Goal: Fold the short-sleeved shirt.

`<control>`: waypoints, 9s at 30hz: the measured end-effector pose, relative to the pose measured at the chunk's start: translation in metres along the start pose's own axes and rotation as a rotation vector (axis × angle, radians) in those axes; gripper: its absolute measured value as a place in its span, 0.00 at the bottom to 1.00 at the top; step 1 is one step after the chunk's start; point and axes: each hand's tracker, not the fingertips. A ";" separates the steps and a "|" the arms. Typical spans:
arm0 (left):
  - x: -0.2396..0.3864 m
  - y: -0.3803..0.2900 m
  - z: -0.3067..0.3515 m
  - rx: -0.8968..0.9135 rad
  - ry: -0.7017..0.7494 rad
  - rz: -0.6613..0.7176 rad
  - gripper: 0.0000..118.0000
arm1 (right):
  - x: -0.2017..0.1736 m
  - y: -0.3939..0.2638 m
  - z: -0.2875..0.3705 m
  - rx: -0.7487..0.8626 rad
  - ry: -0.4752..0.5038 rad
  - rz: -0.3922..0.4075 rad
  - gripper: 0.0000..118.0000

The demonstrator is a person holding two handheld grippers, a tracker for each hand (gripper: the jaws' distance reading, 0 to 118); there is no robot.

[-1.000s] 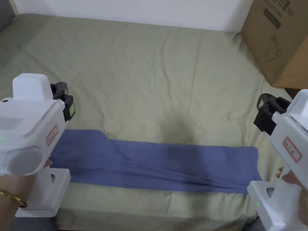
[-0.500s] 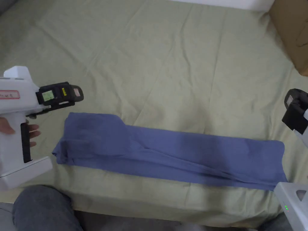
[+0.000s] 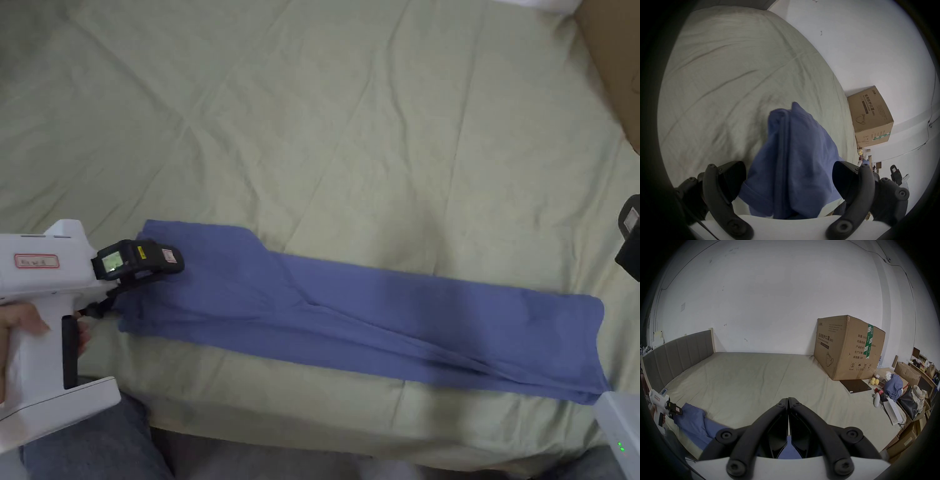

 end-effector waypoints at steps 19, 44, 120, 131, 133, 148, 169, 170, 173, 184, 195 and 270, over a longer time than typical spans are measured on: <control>0.199 -0.038 0.042 0.136 0.290 -0.561 0.09 | 0.010 -0.015 0.016 0.009 0.049 -0.011 0.00; 0.330 -0.221 -0.204 -0.225 0.318 -0.872 0.62 | 0.092 -0.048 0.067 0.011 -0.127 -0.153 0.00; 0.135 -0.091 -0.125 -0.230 -0.244 -0.093 0.19 | 0.053 -0.034 0.057 -0.052 -0.058 -0.070 0.00; 0.176 -0.068 -0.072 -0.167 0.005 -0.202 0.12 | 0.050 -0.037 0.050 -0.068 -0.038 -0.072 0.00; 0.171 -0.055 -0.052 -0.137 0.076 -0.223 0.12 | 0.050 -0.037 0.048 -0.067 -0.028 -0.077 0.00; 0.215 -0.019 0.038 0.109 0.453 -0.439 0.12 | 0.041 -0.034 0.045 -0.018 0.029 -0.084 0.00; 0.330 -0.138 -0.180 -0.324 0.226 -0.594 0.58 | 0.077 -0.047 0.075 -0.035 -0.090 -0.109 0.00; 0.332 -0.132 -0.169 -0.300 0.191 -0.567 0.57 | 0.077 -0.047 0.076 -0.034 -0.091 -0.111 0.00; 0.335 -0.101 -0.123 -0.112 0.042 -0.553 0.49 | 0.077 -0.046 0.073 -0.032 -0.087 -0.115 0.00; 0.293 -0.129 -0.107 0.222 0.202 -0.686 0.00 | 0.058 -0.043 0.063 -0.026 -0.026 -0.097 0.00; 0.283 -0.177 -0.210 0.124 0.399 -0.770 0.00 | 0.064 -0.048 0.065 -0.079 -0.054 -0.074 0.00; 0.095 -0.009 -0.141 -0.453 -0.315 -0.125 0.25 | -0.152 -0.120 -0.124 -0.472 0.328 -0.067 0.00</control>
